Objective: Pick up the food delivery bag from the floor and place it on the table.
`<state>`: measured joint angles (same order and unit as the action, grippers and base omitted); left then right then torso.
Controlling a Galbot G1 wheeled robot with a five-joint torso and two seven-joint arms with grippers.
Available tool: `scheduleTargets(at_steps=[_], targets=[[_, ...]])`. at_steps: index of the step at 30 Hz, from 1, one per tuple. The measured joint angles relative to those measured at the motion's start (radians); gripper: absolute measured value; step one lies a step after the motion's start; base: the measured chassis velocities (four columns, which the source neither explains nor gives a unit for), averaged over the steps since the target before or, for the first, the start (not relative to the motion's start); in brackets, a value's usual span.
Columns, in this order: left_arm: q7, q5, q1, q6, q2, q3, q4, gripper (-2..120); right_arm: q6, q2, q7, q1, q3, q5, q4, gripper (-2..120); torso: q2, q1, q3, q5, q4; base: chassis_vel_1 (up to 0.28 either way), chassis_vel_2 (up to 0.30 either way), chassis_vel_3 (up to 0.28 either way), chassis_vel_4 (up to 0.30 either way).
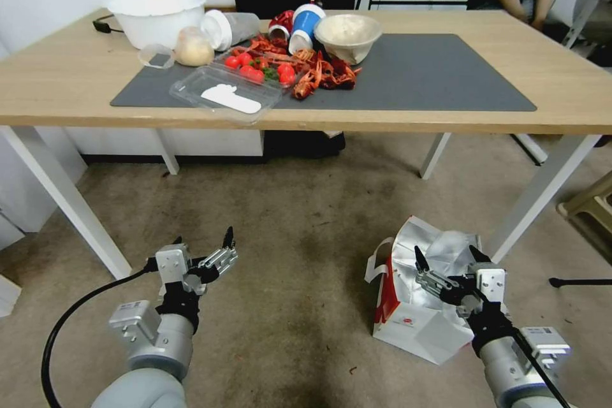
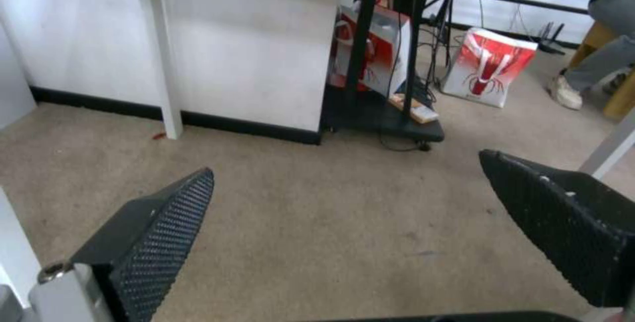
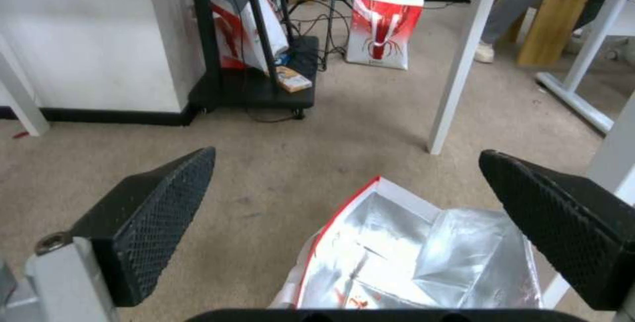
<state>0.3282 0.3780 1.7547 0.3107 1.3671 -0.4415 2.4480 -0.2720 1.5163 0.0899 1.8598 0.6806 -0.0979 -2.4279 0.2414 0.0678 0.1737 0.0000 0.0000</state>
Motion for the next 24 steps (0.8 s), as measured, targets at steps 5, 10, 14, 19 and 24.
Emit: scheduleTargets(at_steps=[5, 10, 14, 19, 24], targets=[[-0.003, -0.003, 0.001, -0.002, -0.001, -0.003, 0.001, 100, 0.000, 0.002, 0.000, 0.000, 0.000, 0.001, 0.000, 100, -0.013, -0.003, -0.009, 0.0000, 0.0000, 0.000, 0.000, 0.000, 0.000], [-0.004, -0.004, 0.002, -0.003, -0.004, -0.005, 0.002, 100, 0.000, 0.002, -0.001, -0.001, -0.003, 0.005, 0.000, 100, -0.031, -0.007, -0.023, 0.0000, 0.0000, 0.000, 0.000, 0.000, 0.000], [-0.004, -0.004, 0.004, -0.003, -0.003, -0.005, 0.003, 100, 0.000, -0.003, -0.001, -0.001, -0.001, 0.005, -0.001, 100, -0.048, -0.011, -0.037, 0.0000, 0.0000, 0.000, 0.000, 0.000, 0.000], [-0.004, -0.004, 0.003, -0.005, -0.002, -0.004, 0.004, 100, 0.000, -0.007, -0.002, -0.001, 0.001, 0.004, -0.003, 100, -0.075, -0.017, -0.058, 0.0001, 0.0000, 0.000, 0.000, 0.000, 0.000], [-0.003, -0.004, 0.004, -0.007, 0.000, -0.003, 0.004, 100, 0.000, -0.008, -0.002, -0.001, 0.001, 0.004, -0.003, 100, -0.091, -0.021, -0.070, 0.0001, 0.0000, 0.000, 0.000, 0.000, 0.000]])
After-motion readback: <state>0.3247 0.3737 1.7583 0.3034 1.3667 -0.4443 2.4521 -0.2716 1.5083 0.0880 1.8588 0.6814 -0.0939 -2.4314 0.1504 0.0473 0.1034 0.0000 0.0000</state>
